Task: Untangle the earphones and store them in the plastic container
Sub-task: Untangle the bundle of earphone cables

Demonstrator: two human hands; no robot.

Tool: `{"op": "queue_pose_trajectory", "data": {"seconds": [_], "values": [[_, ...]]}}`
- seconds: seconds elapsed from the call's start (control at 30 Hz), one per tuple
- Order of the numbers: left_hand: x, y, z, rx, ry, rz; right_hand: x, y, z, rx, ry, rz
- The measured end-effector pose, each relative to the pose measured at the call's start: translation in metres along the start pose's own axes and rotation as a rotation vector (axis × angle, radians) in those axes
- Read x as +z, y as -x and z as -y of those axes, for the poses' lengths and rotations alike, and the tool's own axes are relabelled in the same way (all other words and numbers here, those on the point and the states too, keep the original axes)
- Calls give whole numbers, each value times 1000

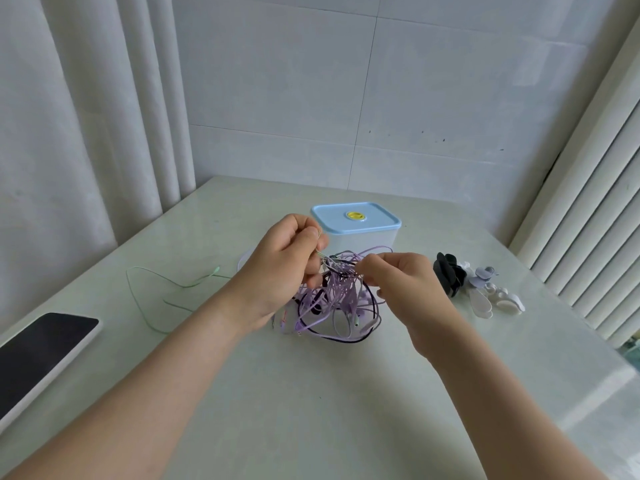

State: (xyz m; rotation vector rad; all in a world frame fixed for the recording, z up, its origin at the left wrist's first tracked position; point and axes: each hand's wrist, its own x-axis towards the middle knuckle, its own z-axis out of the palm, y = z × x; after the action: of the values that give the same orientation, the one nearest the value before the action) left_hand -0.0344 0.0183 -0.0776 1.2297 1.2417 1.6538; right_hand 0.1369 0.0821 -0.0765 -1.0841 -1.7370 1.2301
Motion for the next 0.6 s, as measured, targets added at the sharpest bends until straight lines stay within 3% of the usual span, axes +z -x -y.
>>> {"op": "queue_pose_trajectory", "data": {"seconds": [0.47,0.6], "values": [[-11,0,-3,-66,40,151,1,0,-4,-23,37,-15],[-7,2,-2,-47,-188,145,5,0,-5,-44,42,-19]]}}
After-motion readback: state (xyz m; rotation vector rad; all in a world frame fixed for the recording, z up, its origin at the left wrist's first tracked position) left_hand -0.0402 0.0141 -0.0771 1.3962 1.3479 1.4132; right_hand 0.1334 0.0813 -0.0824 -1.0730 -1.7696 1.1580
